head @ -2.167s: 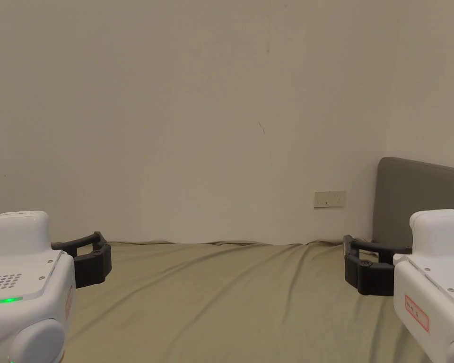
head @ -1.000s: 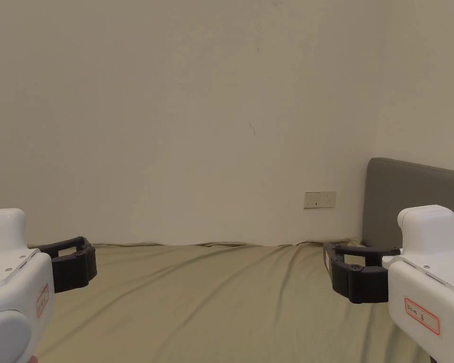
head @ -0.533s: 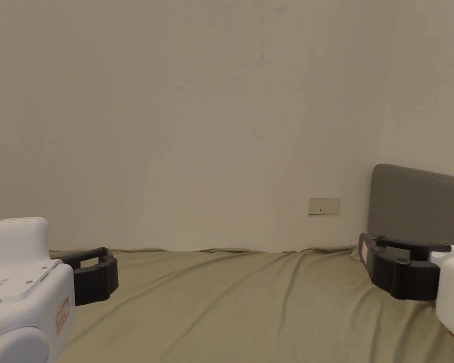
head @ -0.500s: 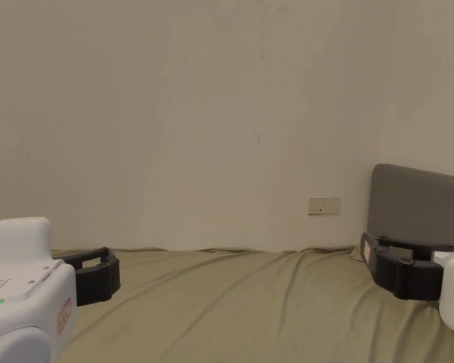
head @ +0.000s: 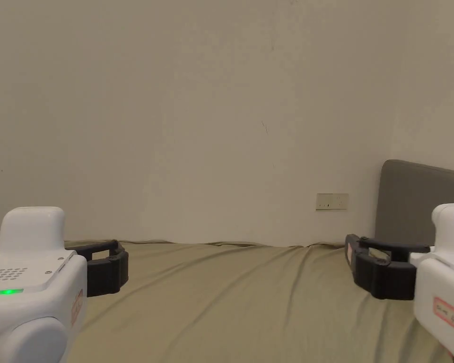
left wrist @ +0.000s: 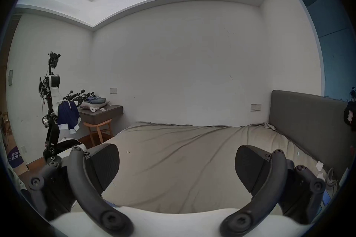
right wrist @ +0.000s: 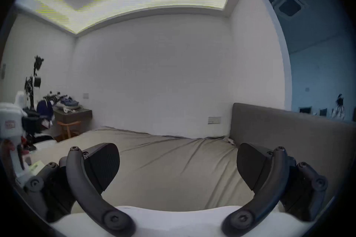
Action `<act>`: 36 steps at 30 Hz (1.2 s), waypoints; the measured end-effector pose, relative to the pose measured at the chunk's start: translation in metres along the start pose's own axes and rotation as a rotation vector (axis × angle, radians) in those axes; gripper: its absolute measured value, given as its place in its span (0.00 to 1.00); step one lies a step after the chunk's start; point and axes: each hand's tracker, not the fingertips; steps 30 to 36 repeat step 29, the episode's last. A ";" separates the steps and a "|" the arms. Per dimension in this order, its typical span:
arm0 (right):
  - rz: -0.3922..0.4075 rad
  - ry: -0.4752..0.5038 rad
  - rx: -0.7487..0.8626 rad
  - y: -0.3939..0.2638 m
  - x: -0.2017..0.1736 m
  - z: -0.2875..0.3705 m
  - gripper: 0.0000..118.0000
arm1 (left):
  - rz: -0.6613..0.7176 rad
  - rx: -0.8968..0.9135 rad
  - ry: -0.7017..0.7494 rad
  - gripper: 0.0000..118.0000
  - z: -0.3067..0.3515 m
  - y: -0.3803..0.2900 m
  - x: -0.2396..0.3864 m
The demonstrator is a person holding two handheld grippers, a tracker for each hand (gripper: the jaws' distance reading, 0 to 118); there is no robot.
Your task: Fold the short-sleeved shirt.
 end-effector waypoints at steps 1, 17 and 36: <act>0.036 -0.038 0.014 -0.002 -0.005 -0.001 1.00 | -0.001 0.003 0.008 1.00 0.000 0.000 0.000; -0.069 0.053 -0.072 0.003 0.011 -0.008 1.00 | -0.027 -0.002 0.018 1.00 -0.006 0.000 0.000; -0.040 0.018 -0.044 0.007 0.004 -0.002 1.00 | -0.037 -0.002 0.011 1.00 -0.003 0.003 0.000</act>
